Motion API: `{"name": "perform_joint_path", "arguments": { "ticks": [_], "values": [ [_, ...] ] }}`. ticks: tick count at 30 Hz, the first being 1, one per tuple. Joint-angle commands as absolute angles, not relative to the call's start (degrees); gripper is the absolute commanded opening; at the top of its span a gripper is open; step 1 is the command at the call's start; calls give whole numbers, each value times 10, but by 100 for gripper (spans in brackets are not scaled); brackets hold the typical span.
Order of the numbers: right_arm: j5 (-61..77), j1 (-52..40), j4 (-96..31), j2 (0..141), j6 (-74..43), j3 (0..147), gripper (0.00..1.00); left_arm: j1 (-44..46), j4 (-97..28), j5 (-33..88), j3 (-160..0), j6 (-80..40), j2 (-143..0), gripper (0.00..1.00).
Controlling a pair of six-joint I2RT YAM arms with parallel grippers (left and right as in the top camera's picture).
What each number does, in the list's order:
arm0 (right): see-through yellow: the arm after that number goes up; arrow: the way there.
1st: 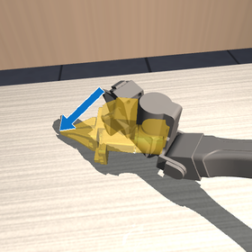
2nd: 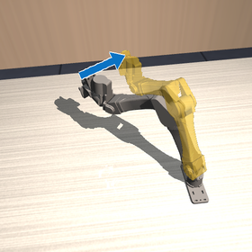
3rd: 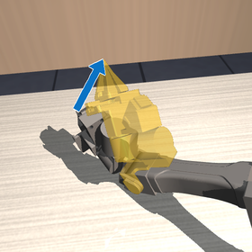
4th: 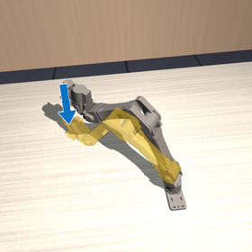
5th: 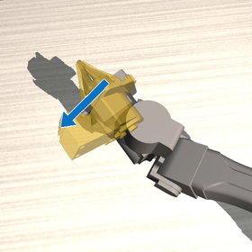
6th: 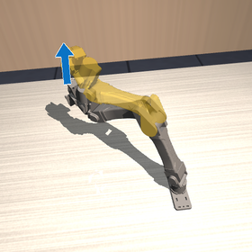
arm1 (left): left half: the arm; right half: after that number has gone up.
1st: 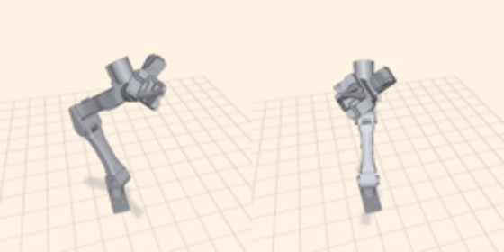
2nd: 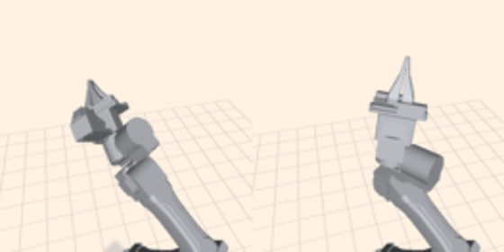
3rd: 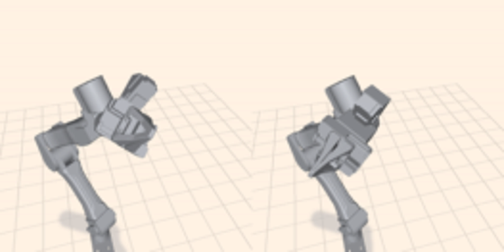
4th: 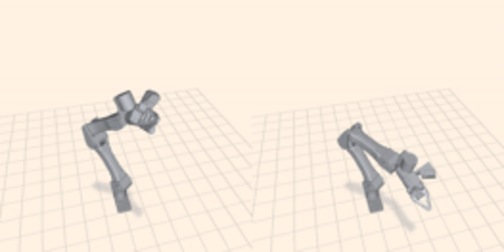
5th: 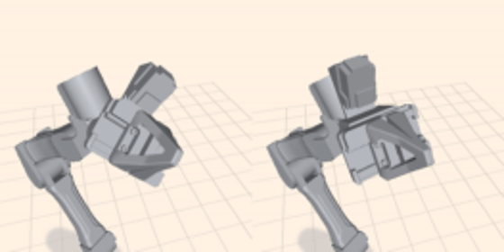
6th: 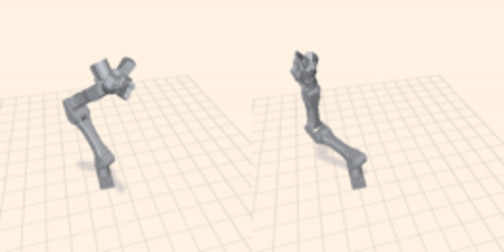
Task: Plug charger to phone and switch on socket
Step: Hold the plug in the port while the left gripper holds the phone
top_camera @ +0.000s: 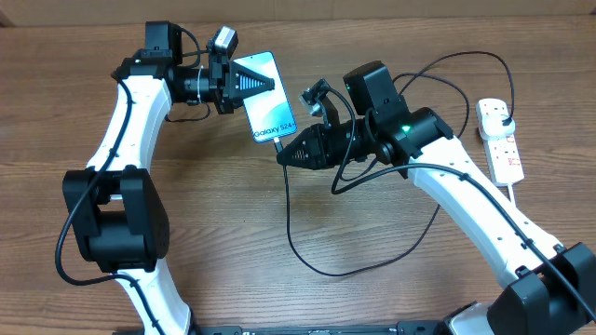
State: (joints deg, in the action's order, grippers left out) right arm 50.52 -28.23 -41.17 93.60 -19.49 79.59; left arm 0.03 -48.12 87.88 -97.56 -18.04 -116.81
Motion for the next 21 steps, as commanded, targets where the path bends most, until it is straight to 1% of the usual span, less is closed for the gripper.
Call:
{"name": "perform_joint_path", "arguments": {
  "ticks": [1, 8, 21],
  "values": [
    [496, -282, -410, 939, -198, 799, 4, 8, -482, 907, -985, -182, -1165, 4],
    [487, -279, -427, 939, -197, 799, 4, 8, -481, 907, -985, -182, -1165, 4],
    [498, -279, -423, 939, -195, 799, 4, 8, -479, 907, -985, -180, -1165, 4]
  ]
}}
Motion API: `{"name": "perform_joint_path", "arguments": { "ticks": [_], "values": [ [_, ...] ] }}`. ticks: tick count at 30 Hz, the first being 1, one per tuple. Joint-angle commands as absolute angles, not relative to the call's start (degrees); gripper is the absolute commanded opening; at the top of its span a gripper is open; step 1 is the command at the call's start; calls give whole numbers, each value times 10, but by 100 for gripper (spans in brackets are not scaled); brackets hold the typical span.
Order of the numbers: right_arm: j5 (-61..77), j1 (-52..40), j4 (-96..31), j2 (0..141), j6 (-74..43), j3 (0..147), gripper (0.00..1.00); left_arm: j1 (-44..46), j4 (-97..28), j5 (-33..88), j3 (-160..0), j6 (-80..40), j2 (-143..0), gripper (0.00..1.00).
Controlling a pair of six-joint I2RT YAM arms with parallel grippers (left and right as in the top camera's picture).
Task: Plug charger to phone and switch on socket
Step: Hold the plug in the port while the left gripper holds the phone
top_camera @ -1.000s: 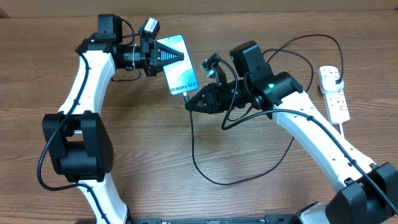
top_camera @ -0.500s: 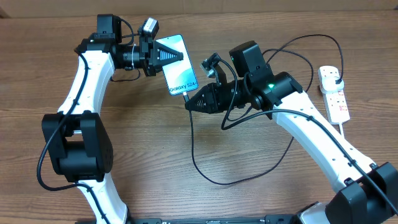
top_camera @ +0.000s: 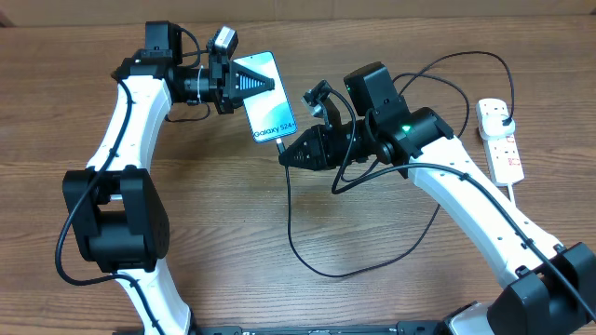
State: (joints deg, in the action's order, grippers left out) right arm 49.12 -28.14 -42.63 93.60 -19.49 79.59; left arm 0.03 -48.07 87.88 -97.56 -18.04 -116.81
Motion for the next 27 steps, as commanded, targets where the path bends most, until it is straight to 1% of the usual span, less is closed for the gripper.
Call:
{"name": "perform_joint_path", "arguments": {
  "ticks": [1, 21, 27],
  "values": [
    [498, -279, -423, 939, -195, 799, 4, 8, -480, 907, -985, -180, -1165, 4],
    [510, -279, -411, 939, -191, 799, 4, 8, -482, 907, -985, -167, -1165, 4],
    [511, -265, -412, 939, -191, 799, 4, 8, -482, 907, -985, -167, -1165, 4]
  ]
}}
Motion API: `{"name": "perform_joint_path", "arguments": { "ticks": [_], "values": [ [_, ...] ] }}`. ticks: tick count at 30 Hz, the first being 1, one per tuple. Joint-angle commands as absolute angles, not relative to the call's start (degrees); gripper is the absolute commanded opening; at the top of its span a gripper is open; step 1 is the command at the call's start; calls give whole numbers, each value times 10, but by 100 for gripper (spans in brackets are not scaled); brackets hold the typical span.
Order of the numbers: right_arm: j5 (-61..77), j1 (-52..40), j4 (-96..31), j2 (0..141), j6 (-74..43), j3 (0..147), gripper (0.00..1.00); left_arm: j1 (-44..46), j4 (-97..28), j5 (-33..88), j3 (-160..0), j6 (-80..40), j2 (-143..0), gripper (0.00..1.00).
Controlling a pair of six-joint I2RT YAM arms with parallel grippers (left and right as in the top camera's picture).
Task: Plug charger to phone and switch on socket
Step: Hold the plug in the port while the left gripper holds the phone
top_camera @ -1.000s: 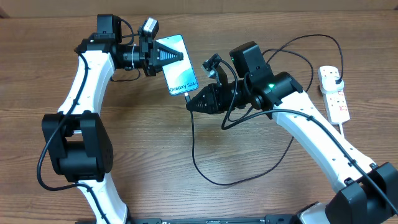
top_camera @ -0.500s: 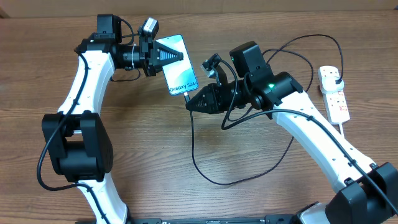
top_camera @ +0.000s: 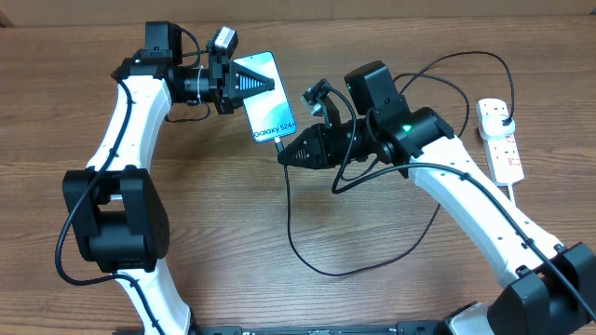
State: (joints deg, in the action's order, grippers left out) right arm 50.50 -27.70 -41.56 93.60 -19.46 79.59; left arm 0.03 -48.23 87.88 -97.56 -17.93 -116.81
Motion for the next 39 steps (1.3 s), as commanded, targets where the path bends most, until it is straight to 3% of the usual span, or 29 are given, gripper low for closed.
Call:
{"name": "perform_joint_path", "arguments": {
  "ticks": [1, 39],
  "values": [
    [511, -262, -412, 939, -191, 799, 4, 8, -482, 907, -985, -167, -1165, 4],
    [489, -253, -326, 956, -239, 799, 4, 42, -492, 907, -985, -166, -1165, 4]
  ]
}}
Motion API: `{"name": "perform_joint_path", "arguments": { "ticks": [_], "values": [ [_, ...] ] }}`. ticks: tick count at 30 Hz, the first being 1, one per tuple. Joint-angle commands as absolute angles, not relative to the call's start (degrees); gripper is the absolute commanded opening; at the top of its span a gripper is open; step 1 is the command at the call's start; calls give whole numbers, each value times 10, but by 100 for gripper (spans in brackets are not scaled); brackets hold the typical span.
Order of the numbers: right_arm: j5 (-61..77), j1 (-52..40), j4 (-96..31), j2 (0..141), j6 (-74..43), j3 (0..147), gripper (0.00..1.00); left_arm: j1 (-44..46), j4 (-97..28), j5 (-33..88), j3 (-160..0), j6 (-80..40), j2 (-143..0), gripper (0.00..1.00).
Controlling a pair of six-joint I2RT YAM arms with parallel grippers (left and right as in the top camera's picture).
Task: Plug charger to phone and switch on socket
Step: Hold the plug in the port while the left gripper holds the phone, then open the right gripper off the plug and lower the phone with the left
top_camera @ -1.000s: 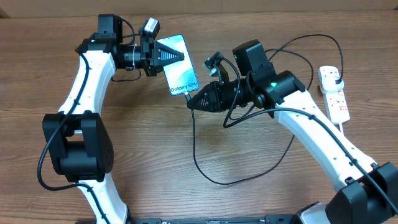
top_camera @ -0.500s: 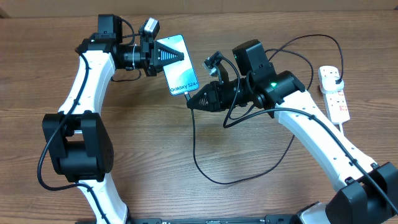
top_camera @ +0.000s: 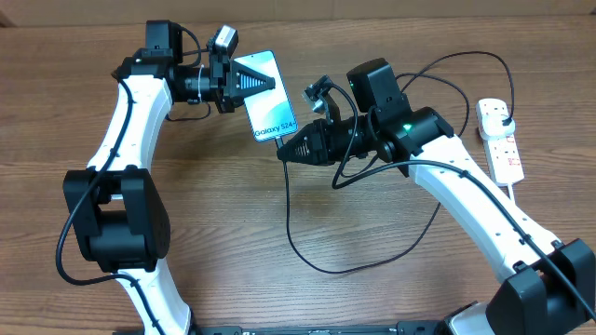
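Note:
A blue-screened phone [top_camera: 267, 104] reading "Galaxy S24" is held tilted above the table, with my left gripper [top_camera: 264, 84] shut on its upper half. My right gripper [top_camera: 284, 152] is at the phone's lower end, shut on the plug of the black charger cable [top_camera: 291, 223]. The plug itself is hidden by the fingers, so I cannot tell whether it sits in the port. The cable loops down over the table and back up to the white socket strip [top_camera: 500, 141] at the far right.
The brown wooden table [top_camera: 214, 242] lies under both arms. The cable loop spreads across the middle front. A black adapter [top_camera: 504, 115] is plugged into the strip's far end, near the table's right edge.
My right gripper has shifted slightly up and left, closer to the phone's lower end. The left gripper and phone have not moved.
Through all earlier moments my left gripper held the phone tilted above the table while my right gripper, shut on the cable plug, stayed just below the phone's lower end. It is now a little closer to that end.

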State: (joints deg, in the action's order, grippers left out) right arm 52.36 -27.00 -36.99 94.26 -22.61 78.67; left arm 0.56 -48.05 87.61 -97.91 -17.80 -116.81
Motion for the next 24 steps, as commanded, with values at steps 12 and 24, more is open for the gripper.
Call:
{"name": "perform_joint_path", "arguments": {
  "ticks": [12, 24],
  "values": [
    [503, -236, -339, 978, -235, 799, 27, 34, -492, 906, -985, -126, -1165, 4],
    [443, -217, -491, 978, -147, 799, 65, 24, -614, 598, -985, -24, -1165, 4]
  ]
}}
